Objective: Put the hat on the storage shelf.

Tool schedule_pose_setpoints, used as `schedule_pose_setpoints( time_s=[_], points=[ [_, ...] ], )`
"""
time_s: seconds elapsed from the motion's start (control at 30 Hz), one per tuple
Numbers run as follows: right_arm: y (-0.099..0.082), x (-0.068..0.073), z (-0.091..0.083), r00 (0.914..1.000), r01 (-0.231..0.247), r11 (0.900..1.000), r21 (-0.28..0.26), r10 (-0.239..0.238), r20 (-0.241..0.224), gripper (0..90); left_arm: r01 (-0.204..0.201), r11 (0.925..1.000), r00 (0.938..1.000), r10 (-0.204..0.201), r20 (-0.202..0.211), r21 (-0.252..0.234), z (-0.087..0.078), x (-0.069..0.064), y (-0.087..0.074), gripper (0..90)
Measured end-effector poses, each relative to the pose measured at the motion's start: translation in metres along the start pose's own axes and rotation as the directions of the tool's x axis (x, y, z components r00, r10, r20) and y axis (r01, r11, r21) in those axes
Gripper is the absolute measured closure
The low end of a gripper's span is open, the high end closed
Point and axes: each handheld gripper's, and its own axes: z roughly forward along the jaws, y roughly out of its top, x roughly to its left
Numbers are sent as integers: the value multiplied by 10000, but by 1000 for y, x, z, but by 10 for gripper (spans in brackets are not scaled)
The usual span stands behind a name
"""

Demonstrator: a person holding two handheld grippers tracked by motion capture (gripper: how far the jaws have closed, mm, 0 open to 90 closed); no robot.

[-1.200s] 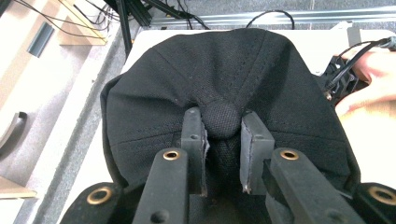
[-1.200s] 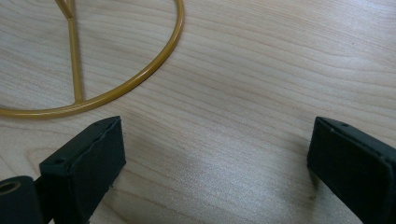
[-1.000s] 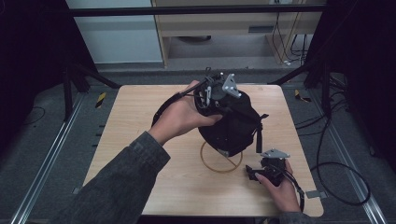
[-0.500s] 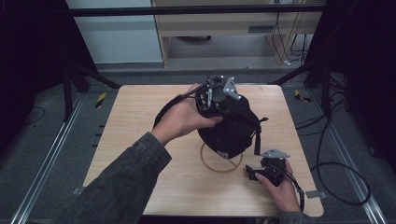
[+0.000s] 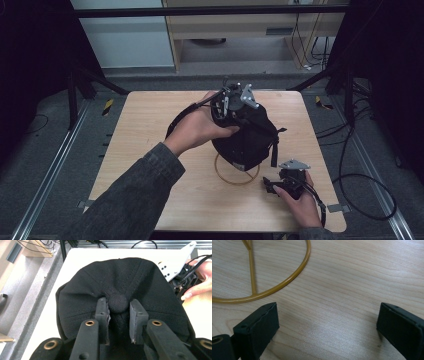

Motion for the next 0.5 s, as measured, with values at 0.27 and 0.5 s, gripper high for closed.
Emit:
schedule_pose_setpoints(
  time_s=[0.27, 0.5],
  points=[
    [0, 0, 0, 10000, -13, 10000, -1, 13, -4, 43, 29, 10000, 9998, -29, -174, 41, 2, 0, -4, 688],
    [0, 0, 0, 10000, -5, 10000, 1, 5, -1, 43, 154, 9999, 9996, -155, -252, -72, 3, 0, -10, 648]
  ],
)
